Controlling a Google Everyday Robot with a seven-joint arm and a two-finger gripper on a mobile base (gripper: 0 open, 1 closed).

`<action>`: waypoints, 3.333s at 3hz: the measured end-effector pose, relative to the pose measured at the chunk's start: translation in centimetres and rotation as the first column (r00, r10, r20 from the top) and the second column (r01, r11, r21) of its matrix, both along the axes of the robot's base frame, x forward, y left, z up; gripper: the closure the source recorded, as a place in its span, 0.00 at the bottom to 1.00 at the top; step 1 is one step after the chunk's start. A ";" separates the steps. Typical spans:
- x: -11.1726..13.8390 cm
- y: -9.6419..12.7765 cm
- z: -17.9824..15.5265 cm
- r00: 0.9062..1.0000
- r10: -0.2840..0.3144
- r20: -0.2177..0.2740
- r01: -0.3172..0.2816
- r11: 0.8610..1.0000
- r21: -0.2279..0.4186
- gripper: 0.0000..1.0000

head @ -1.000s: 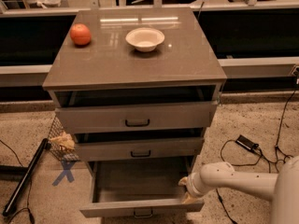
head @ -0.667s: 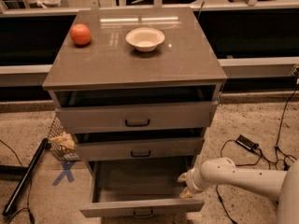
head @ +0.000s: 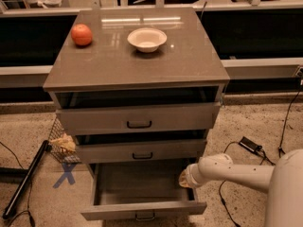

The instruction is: Open bottom drawer

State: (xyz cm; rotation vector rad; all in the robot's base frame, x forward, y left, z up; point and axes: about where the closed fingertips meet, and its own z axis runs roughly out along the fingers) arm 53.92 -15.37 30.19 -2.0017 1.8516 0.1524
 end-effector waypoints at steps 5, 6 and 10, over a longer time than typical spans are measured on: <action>2.0 -0.6 -11.9 0.988 -0.079 -0.132 0.078 0.997 -0.013 1.00; 1.9 -0.3 -12.4 0.985 -0.068 -0.159 0.066 0.998 -0.016 1.00; -4.7 -1.4 -16.4 0.869 0.032 -0.494 0.027 0.993 0.113 1.00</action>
Offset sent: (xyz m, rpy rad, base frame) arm 0.0414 0.0088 -0.1111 0.0023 0.1015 -0.0370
